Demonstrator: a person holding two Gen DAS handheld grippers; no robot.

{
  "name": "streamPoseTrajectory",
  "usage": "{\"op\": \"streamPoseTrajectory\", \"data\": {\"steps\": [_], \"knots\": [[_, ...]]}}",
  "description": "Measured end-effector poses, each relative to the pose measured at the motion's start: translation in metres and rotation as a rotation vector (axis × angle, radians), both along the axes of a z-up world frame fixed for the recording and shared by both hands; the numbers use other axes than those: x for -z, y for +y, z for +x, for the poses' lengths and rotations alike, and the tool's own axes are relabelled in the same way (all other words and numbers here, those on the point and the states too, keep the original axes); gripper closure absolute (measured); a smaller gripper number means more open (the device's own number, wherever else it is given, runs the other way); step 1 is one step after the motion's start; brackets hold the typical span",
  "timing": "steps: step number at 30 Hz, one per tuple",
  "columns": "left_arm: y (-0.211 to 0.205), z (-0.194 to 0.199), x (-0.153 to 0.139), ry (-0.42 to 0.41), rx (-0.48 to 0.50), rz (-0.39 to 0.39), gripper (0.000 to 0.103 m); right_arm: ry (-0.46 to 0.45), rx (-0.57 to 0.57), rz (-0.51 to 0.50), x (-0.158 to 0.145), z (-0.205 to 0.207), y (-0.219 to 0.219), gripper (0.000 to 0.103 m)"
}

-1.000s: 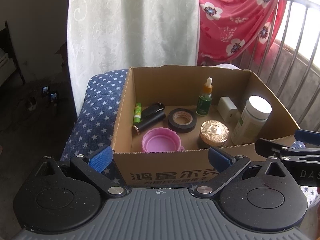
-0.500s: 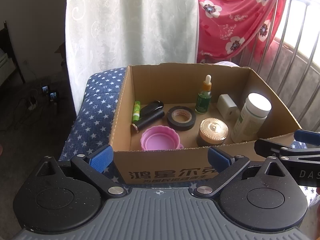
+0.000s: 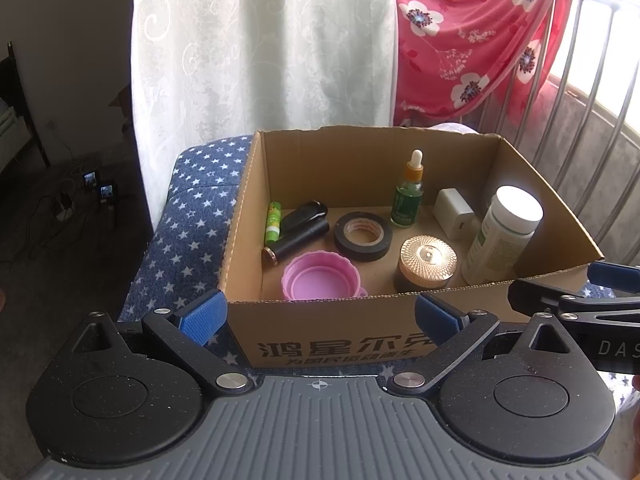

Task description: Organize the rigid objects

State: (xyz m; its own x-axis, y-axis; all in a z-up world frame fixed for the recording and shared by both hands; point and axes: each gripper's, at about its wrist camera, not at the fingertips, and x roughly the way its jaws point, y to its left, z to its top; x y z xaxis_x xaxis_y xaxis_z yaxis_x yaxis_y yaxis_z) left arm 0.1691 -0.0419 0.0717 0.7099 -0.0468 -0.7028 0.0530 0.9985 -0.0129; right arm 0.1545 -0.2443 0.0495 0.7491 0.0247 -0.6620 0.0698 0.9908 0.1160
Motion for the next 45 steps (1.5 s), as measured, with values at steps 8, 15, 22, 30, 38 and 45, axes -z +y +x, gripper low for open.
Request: {"op": "streamPoseTrajectory", "data": {"steps": [8, 15, 22, 30, 38, 45], "knots": [[-0.0002, -0.0001, 0.0003, 0.001, 0.001, 0.000, 0.002, 0.006, 0.002, 0.007, 0.0000, -0.0016, -0.0013, 0.000], [-0.0001, 0.0001, 0.0012, 0.003, 0.004, 0.001, 0.003, 0.010, 0.003, 0.010, 0.0008, -0.0012, -0.0020, 0.000], [-0.0001, 0.0005, 0.0023, 0.009, 0.007, 0.001, 0.003, 0.015, 0.004, 0.011, 0.0021, -0.0013, -0.0023, 0.000], [0.0032, 0.0006, 0.0041, 0.022, 0.013, -0.004, 0.003, 0.024, 0.006, 0.011, 0.0040, -0.0025, -0.0005, 0.000], [0.0041, 0.0011, 0.0048, 0.025, 0.016, -0.006, 0.003, 0.027, 0.008, 0.012, 0.0042, -0.0029, -0.0004, 0.000], [0.0040, 0.0008, 0.0048, 0.025, 0.017, -0.002, 0.003, 0.032, 0.009, 0.023, 0.0045, -0.0033, -0.0011, 0.000]]}}
